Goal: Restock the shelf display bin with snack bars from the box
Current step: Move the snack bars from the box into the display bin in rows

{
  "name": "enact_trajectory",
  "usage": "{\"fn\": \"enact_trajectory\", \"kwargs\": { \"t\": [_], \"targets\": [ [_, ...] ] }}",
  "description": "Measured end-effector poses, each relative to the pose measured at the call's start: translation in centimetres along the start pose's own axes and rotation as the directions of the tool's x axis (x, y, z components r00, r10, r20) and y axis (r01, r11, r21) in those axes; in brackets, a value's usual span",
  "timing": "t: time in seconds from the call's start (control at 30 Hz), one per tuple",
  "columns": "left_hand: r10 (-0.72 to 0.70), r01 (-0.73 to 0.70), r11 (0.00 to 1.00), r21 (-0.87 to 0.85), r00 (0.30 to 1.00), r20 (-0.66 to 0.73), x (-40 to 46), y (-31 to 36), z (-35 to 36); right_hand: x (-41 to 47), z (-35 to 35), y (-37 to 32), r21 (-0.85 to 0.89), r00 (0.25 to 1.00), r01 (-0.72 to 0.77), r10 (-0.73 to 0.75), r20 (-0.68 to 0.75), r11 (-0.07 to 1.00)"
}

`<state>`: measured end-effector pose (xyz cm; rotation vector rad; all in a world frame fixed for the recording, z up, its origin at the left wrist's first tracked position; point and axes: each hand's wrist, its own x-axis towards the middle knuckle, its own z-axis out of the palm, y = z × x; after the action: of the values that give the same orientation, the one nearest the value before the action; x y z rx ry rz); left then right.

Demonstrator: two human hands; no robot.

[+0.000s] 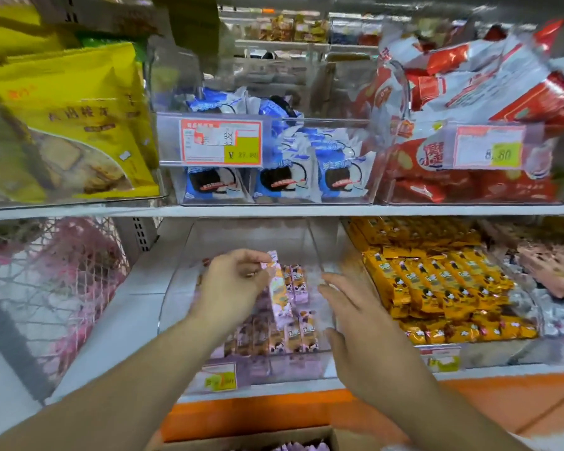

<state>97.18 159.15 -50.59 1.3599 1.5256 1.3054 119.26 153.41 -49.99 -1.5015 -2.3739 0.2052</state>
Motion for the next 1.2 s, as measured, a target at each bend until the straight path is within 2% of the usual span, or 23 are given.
{"fn": "enact_trajectory", "kwargs": {
  "t": [0.1,0.2,0.27,0.37,0.4,0.47,0.53,0.6,0.67,0.83,0.93,1.07,1.13,1.2],
  "targets": [
    [0.045,-0.052,0.993,0.109,0.997,0.067,4.9,-3.0,2.0,0.2,0.7,1.2,0.048,1.0,0.016,-0.015,-0.019,0.999],
    [0.117,-0.148,0.939,0.309,0.986,0.116,7.5,-5.1,3.3,0.0,1.8,2.1,0.051,0.993,0.037,-0.032,-0.11,0.998],
    [0.147,-0.211,0.853,0.478,0.975,0.168,8.2,-5.7,3.6,0.1,2.5,2.5,0.067,0.989,0.053,-0.043,-0.141,0.996],
    [0.242,-0.33,0.621,0.711,0.944,0.226,8.2,-6.0,3.4,-0.1,2.7,2.8,0.074,0.99,0.042,-0.032,-0.134,0.996],
    [0.279,-0.354,0.595,0.721,0.933,0.228,8.0,-6.0,3.2,-0.1,2.7,2.8,0.069,0.991,0.043,-0.033,-0.133,0.997],
    [0.317,-0.385,0.617,0.686,0.92,0.231,7.4,-5.8,2.8,-0.2,2.6,2.7,0.068,0.993,0.03,-0.022,-0.117,0.997],
    [0.297,-0.429,0.63,0.647,0.904,0.309,6.7,-5.4,2.3,-0.2,2.5,2.8,0.074,0.993,0.027,-0.019,-0.114,0.997],
    [0.195,-0.479,0.554,0.681,0.87,0.453,5.8,-5.1,1.8,-0.2,2.2,2.6,0.065,0.993,0.039,-0.031,-0.116,0.997],
    [0.14,-0.526,0.445,0.725,0.84,0.523,5.6,-5.2,1.4,-0.1,2.0,2.4,0.067,0.994,0.035,-0.028,-0.103,0.997],
    [0.144,-0.449,0.431,0.783,0.89,0.432,6.3,-5.8,1.2,-0.2,1.7,2.0,0.073,0.993,0.032,-0.023,-0.112,0.997],
    [0.112,-0.448,0.386,0.807,0.891,0.441,6.2,-5.7,1.2,-0.1,2.0,2.3,0.07,0.993,0.036,-0.028,-0.113,0.997],
    [0.053,-0.423,0.469,0.776,0.89,0.453,4.5,-4.5,-1.2,-0.1,2.3,2.3,0.085,0.993,0.028,-0.018,-0.116,0.996],
    [0.066,-0.462,0.407,0.788,0.875,0.479,2.9,-3.4,-3.2,-0.2,2.3,2.3,0.086,0.992,0.028,-0.018,-0.122,0.996],
    [0.07,-0.523,0.273,0.808,0.848,0.525,1.2,-2.6,-5.1,-0.3,2.3,2.3,0.077,0.993,0.039,-0.03,-0.114,0.996]
  ]
}}
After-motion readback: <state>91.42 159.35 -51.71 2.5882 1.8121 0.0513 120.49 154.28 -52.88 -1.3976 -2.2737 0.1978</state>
